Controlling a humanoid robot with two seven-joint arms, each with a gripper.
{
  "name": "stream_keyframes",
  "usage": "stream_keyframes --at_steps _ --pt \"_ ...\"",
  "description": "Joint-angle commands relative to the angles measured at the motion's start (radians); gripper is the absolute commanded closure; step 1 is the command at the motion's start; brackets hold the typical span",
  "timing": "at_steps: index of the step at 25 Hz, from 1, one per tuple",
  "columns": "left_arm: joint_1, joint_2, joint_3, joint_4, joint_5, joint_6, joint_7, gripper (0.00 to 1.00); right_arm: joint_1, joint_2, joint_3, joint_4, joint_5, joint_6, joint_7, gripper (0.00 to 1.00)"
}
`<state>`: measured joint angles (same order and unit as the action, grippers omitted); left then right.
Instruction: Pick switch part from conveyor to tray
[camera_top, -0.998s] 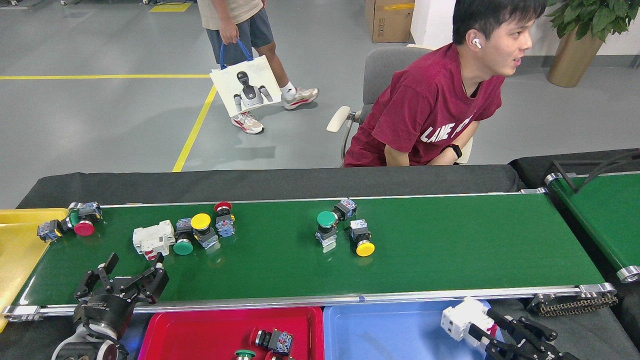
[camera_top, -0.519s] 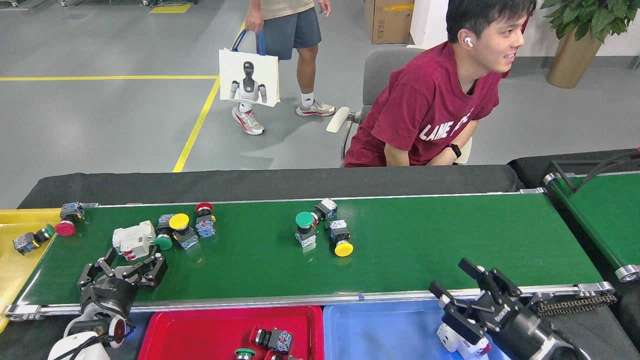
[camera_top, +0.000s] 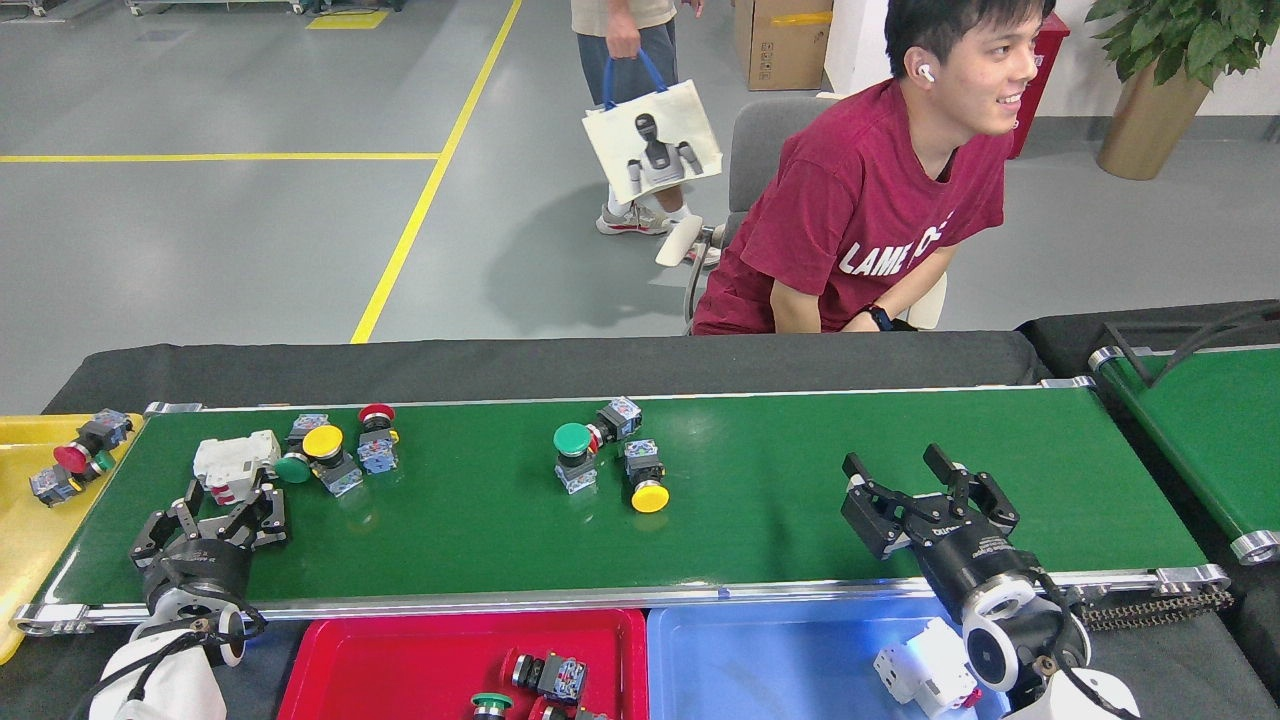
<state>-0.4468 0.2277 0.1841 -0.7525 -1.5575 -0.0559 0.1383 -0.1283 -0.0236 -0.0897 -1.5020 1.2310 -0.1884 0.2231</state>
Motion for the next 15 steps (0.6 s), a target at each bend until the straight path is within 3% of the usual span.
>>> stream_keyframes --at_steps 1,4,9,11,15 --pt "-0.015 0.010 0.002 -0.007 0.002 -0.001 0.011 0.87 0.053 -0.049 -0.004 -0.053 -0.002 0.020 -0.048 0.01" --pt "-0.013 0.010 -0.002 -0.010 0.004 -0.002 0.012 0.89 0.180 -0.078 -0.002 -0.135 -0.002 0.015 -0.114 0.01" --pt "0.011 0.027 -0.002 -0.050 0.007 -0.032 0.049 0.90 0.242 -0.076 -0.004 -0.179 -0.001 0.020 -0.197 0.01" --pt "0.050 0.053 0.008 -0.142 0.025 -0.104 0.049 0.91 0.254 -0.070 -0.004 -0.179 -0.001 0.021 -0.205 0.01" --pt "0.208 0.045 -0.002 -0.412 0.070 -0.243 0.038 0.91 0.257 -0.058 -0.004 -0.179 -0.001 0.027 -0.214 0.01"
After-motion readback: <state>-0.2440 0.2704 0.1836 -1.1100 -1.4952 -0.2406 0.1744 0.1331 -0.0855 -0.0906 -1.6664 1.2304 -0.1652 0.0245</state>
